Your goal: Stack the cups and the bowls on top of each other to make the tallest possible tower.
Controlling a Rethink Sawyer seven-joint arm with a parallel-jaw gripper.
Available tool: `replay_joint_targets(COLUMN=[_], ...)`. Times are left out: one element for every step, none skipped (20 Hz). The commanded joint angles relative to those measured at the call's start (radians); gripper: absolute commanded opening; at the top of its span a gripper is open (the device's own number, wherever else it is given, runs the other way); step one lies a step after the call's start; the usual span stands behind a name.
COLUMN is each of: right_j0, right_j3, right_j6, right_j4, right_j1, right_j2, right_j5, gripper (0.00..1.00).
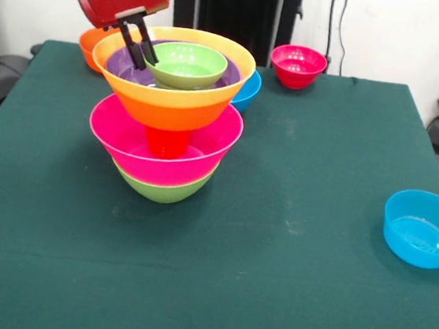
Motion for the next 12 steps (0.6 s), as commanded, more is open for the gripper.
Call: replay_joint_targets(right_j0=[0.008,0.007,0.005,0.003,0.003,0.002,0.001,-0.001,-0.002,-0.003,0.002,0.003], right_j3=[0.035,0.032,0.030,0.030,0.030,0.029,0.030,0.031,0.026,0.025,0.010,0.007], right_j6=[0.045,0.043,0.041,0.041,0.038,0.035,0.035,0.033,0.029,0.029,0.031,0.032], right_j4=[-0.074,-0.075,-0.076,-0.076,-0.078,-0.080,-0.080,-0.081,-0.085,-0.086,-0.089,-0.090], right_j1=[-0.007,-0.006,-0.007,-0.009,-0.009,-0.009,-0.008,-0.005,-0.001,0.002,0.011,0.010], right_j2=[0.060,0.059,0.058,0.057,0.056,0.056,0.056,0.057,0.056,0.056,0.055,0.055], right_j5=[0.010,0.013,0.015,0.017,0.018,0.018,0.016,0.014,0.014,0.011,0.016,0.019], gripper=[0.00,0.00,0.00,0.00,0.00,0.00,0.00,0.00,0.00,0.00,0.00,0.00])
